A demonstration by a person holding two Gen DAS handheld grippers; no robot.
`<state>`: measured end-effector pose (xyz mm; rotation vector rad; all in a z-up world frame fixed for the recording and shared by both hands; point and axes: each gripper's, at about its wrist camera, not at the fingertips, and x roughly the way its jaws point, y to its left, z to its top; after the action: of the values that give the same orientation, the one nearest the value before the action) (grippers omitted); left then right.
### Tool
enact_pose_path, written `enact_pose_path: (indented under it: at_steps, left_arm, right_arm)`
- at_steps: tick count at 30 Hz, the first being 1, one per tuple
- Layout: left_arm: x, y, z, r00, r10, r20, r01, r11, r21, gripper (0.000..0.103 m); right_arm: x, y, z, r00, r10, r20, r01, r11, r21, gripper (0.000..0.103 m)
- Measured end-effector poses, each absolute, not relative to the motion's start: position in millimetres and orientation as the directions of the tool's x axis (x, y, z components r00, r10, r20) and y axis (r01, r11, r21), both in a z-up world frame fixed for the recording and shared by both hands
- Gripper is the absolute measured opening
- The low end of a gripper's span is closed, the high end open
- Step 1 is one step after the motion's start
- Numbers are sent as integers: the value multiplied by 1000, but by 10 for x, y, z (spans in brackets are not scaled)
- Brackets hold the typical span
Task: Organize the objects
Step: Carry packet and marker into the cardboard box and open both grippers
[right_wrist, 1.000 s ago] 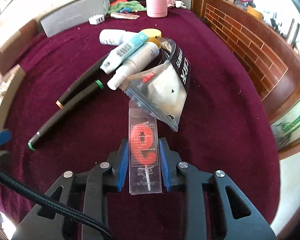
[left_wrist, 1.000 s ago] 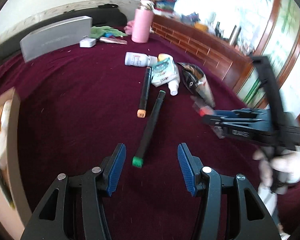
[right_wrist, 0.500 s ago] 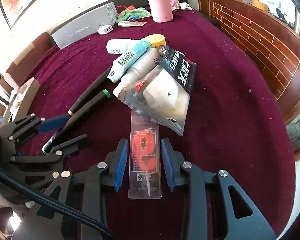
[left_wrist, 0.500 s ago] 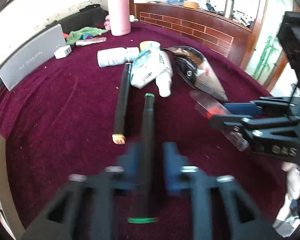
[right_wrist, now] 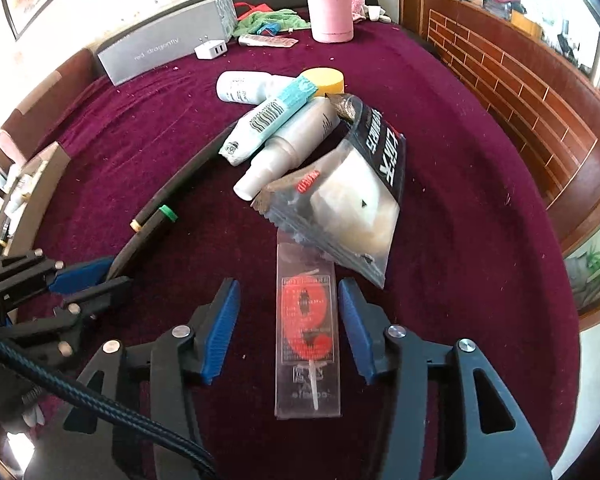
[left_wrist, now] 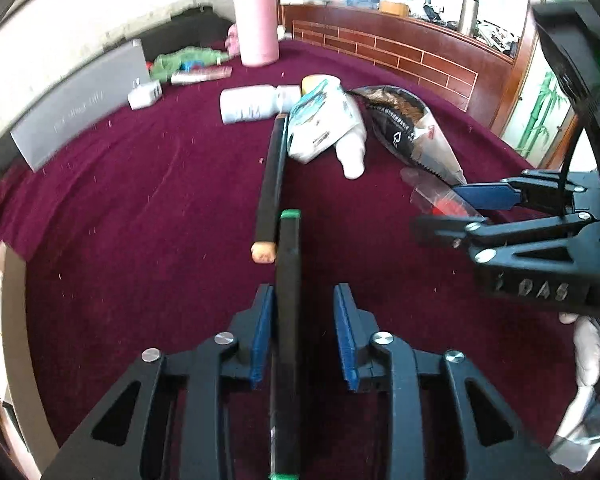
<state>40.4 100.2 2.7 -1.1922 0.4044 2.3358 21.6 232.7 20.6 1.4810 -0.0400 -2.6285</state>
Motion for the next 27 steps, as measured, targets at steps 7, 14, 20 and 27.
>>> enact_pose_path:
  at_steps: [7,14,20,27]
  left_arm:
    - [538,572,160,-452,413,-791,-497,-853,-161,11]
    - [798,-6,433,-511,513,-690,-436,-846,-306,11]
    - [936,-523,573,-580,563,-589,-377,-826,-419,11]
    - [1118,-994,716,-666,563,-490,-343,-814,-468,12]
  right_arm:
    - [272,2342,242,-522,-140,-841,110,-989,97,26]
    - [453,2272,383,-533,-286,-796,156,-958,240,26]
    - [574,1940,562,-539,-360,-761,249,-932,264,26]
    - [653,1554,707,-546,-394,-739,323,-913,249,26]
